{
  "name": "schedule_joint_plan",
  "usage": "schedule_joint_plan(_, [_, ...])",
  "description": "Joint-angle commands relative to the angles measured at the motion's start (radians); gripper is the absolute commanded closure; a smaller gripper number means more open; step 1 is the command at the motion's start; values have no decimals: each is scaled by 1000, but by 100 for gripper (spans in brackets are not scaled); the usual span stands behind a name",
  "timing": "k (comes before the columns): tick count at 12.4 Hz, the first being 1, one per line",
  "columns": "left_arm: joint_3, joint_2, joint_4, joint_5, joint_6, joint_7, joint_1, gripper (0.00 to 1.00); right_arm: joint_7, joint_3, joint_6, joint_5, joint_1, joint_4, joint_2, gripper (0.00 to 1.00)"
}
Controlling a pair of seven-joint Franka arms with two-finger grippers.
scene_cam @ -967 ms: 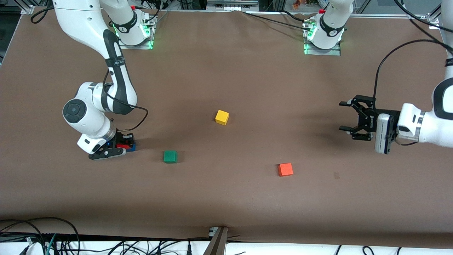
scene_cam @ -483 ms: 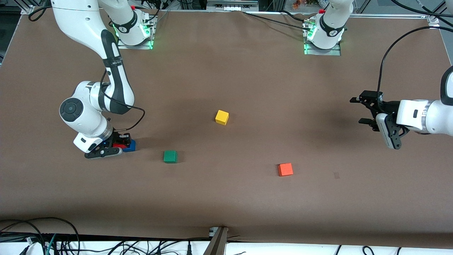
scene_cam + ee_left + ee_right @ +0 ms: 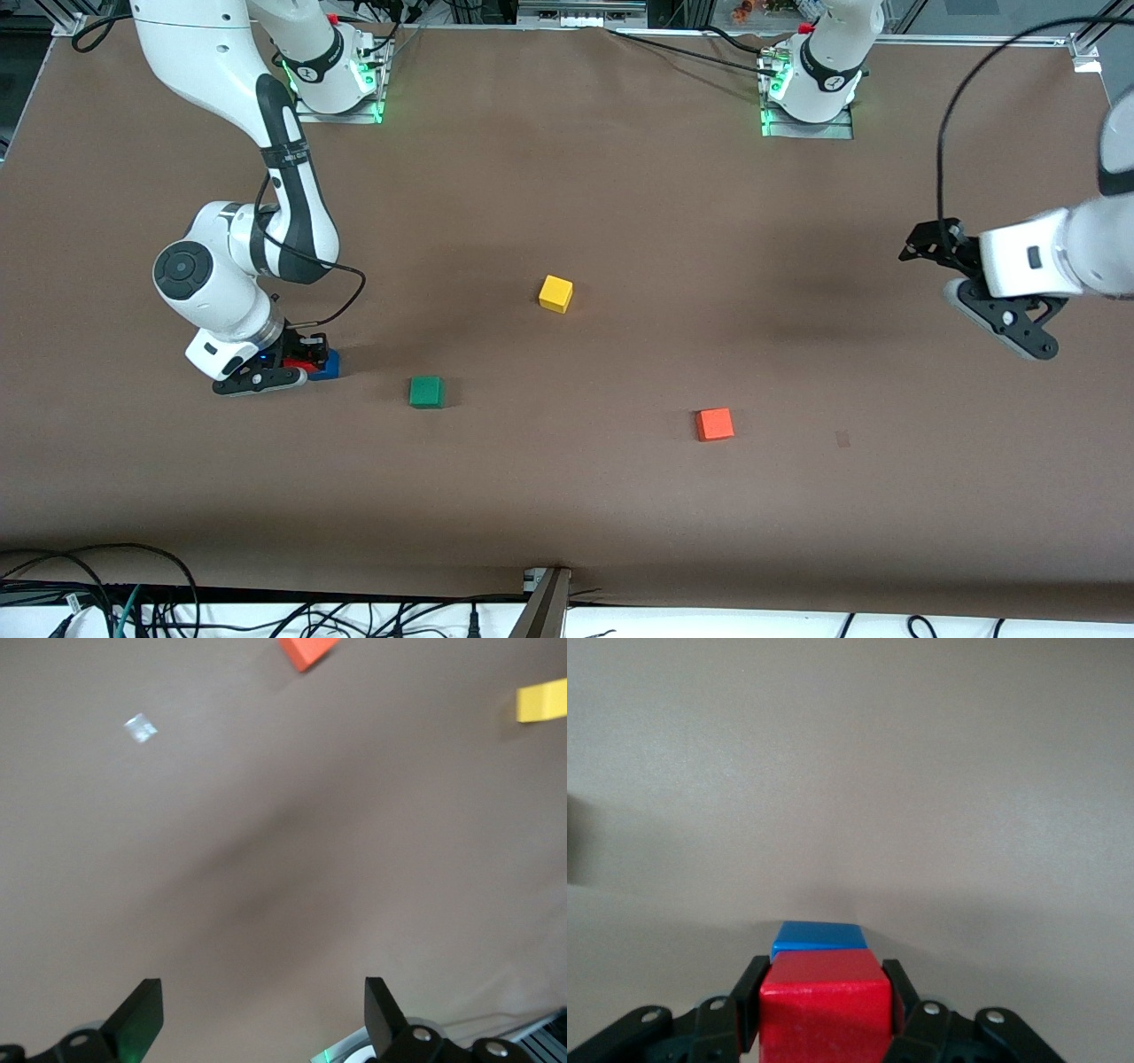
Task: Pass red block to right arm, stack on blue
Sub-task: 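Open the right gripper and raise it off the stacked cubes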
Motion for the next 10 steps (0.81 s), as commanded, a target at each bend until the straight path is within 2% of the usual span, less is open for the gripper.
schedule_joint_plan(1, [13, -82, 1, 50, -45, -156, -30, 0, 36, -8, 16, -23, 25, -47, -42, 100])
schedule_joint_plan(2, [31, -134, -12, 49, -36, -161, -58, 0, 36, -8, 16, -23, 27, -47, -42, 100])
schedule_joint_plan(3, [84, -148, -14, 53, -39, -164, -122, 0, 34, -9, 16, -23, 26, -45, -42, 64])
schedule_joint_plan(4, [231, -179, -20, 38, -40, -160, -221, 0, 31, -19, 14, -23, 26, -41, -42, 1])
schedule_joint_plan(5, [358, -214, -52, 12, -26, -167, -324, 0, 28, -34, 10, -23, 24, -35, -42, 0])
schedule_joint_plan(6, [450, -231, -72, -3, 36, -167, -373, 0, 27, -36, 5, -21, 19, -26, -42, 0])
schedule_joint_plan(8, [546, -303, -184, -61, 157, -184, -400, 0, 27, -39, -97, -21, 13, 39, -42, 0])
schedule_joint_plan(9, [616, -353, -254, -98, 196, -190, -447, 0, 28, -48, -187, -21, 6, 98, -39, 0])
schedule_joint_plan(10, [656, -393, -306, -103, 208, -193, -489, 0, 28, -54, -278, -20, -4, 157, -36, 0])
